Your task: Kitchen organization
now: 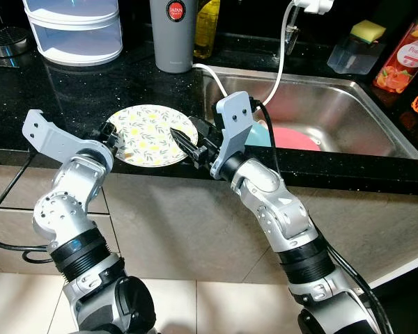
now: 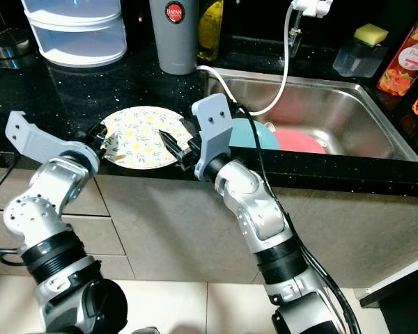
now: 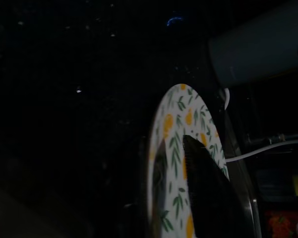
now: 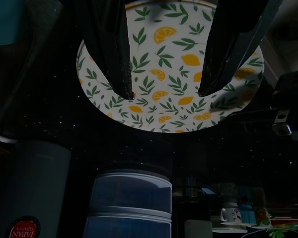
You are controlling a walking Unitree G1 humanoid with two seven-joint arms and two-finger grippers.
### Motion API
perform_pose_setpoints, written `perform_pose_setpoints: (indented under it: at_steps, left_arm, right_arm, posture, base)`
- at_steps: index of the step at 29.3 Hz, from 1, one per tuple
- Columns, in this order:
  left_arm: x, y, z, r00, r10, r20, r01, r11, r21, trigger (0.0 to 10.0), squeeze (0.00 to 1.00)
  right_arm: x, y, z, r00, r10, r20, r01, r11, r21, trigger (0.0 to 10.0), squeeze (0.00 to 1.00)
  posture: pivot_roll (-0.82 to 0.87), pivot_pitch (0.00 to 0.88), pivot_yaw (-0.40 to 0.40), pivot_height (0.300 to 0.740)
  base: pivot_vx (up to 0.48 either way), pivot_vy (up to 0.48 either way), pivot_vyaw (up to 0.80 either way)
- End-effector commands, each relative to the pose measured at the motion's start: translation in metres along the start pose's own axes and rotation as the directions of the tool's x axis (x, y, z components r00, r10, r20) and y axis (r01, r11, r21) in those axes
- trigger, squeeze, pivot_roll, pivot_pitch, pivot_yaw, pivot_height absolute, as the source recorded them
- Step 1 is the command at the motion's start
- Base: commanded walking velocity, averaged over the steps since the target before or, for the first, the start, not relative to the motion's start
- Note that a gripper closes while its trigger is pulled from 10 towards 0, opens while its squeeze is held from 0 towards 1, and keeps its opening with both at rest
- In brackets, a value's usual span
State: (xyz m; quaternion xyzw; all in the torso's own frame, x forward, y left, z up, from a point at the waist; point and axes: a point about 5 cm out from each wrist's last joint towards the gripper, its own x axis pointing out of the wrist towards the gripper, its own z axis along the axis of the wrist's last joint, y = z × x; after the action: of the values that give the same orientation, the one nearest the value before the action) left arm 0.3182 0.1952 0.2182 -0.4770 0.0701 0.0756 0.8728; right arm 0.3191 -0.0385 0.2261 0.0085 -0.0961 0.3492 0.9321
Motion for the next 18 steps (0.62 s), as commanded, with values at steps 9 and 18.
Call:
perform_pose_setpoints:
  at_steps: [9,18]
  left_arm:
    - [0.002,-0.007,-0.021,0.996,-0.028,-0.090,0.019,0.995,-0.102,3.8,0.00]
    - [-0.015,-0.044,0.006,0.926,-0.375,0.046,0.369,0.923,0.109,10.0,0.00]
  right_arm:
    - [-0.002,-0.007,0.001,1.000,-0.020,0.008,0.020,1.000,0.000,10.0,0.00]
    - [-0.001,-0.010,0.004,0.999,-0.041,0.032,0.038,0.996,0.077,10.0,0.00]
  posture:
    - [0.13,0.015,-0.073,0.740]
    - [0.13,0.018,-0.078,0.740]
  base:
    - [0.000,0.000,0.00]
    - [0.000,0.000,0.00]
